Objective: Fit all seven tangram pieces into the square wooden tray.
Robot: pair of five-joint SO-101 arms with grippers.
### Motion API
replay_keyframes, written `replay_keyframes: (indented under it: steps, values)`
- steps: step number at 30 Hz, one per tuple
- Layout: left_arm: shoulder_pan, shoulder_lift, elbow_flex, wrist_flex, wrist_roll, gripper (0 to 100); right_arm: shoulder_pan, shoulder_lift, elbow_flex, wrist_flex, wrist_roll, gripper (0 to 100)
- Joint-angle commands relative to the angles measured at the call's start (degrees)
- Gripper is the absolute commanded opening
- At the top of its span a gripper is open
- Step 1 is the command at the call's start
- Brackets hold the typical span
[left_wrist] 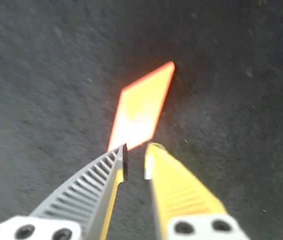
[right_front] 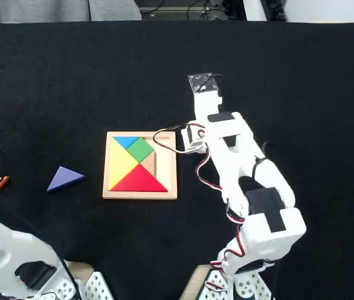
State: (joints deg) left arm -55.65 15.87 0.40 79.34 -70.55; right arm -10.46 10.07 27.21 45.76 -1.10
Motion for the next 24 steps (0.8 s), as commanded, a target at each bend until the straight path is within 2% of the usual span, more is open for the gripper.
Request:
replay_keyframes:
  steps: [1,9,19,24]
  values:
    - [1.4,1.5,-2.9,-5.6,0.6,3,0.5,-0.7,-1.5,-0.6,0.5,1.1]
    - [1.4,7.3,-3.1,-4.3,0.5,3,0.5,-0.7,-1.5,-0.6,0.5,1.1]
    - [1.5,1.2,-1.1,-1.8,0.5,3,0.5,-0.7,-1.5,-0.6,0.5,1.1]
    - [2.2,5.6,-0.1,-6.4,0.5,3,0.5,-0.7,-1.5,-0.6,0.5,1.1]
